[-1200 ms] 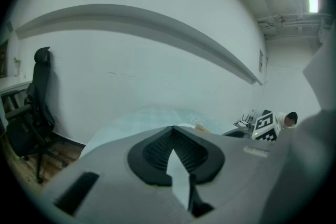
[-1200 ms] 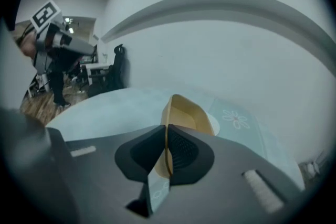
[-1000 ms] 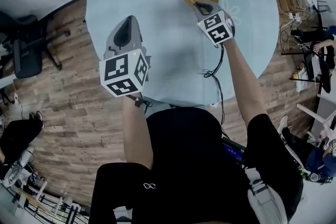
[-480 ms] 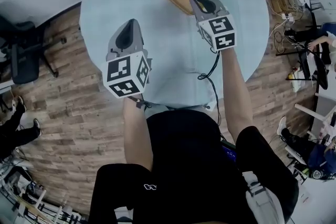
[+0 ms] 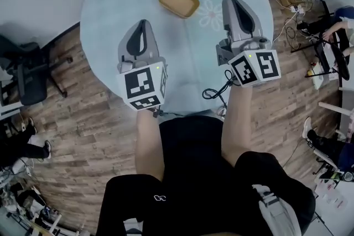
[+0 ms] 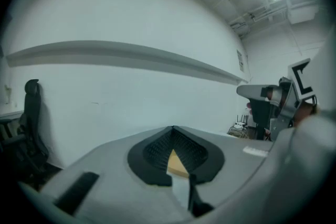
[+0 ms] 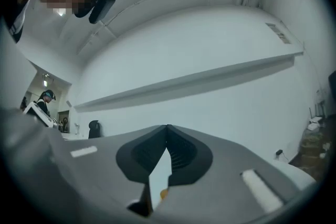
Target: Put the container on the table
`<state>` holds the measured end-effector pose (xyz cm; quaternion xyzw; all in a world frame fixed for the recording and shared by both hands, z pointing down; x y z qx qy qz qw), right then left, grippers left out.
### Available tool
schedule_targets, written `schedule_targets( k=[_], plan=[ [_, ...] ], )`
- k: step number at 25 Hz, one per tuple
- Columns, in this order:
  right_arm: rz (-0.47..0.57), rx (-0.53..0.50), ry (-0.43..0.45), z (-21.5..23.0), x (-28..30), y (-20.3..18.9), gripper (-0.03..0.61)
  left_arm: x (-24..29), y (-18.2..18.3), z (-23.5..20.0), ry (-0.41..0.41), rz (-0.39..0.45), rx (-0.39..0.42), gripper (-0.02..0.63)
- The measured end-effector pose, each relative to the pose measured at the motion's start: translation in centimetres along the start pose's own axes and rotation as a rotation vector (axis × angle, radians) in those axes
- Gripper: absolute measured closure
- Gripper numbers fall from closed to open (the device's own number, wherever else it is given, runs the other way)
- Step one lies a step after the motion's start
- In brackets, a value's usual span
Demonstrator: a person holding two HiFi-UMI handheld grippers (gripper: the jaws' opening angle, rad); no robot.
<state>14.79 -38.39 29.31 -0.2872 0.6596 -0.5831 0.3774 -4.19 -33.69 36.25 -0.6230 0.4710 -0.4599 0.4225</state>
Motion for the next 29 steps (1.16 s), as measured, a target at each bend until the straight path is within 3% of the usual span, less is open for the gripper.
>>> schedule_targets(
  k=[5,18,24,29],
  plan=[
    [-0.094,-0.003,-0.01,0.9,-2.9,-1.9,0.569,-0.3,0.7,1.5,-0.018,0.035,0.002,0.617],
    [-0.076,0.0,0.019,0.9,-4.3,-1.1,0.569,-0.5,0.6,2.9,-0.021,0.018,0.019,0.617],
    [-0.069,0.011,0.048,-0.3,-4.2,-1.4,0.569,-0.5,-0.1,3.4,0.001,-0.01,0.132,0.615],
    [-0.077,0.01,0.062,-0.4,-4.0,-2.0,0.569,0.1,-0.6,3.7,-0.015,-0.02,0.118,0.615]
  ],
)
Point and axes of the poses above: the fingertips, and each gripper's own axes: x forward along the fingers, z to its right, y out of its top, the point moved 1 cm from there along -x, backward along the fingers, and after that the axes turned 10 degrees about -x, right-handed, at the moved point
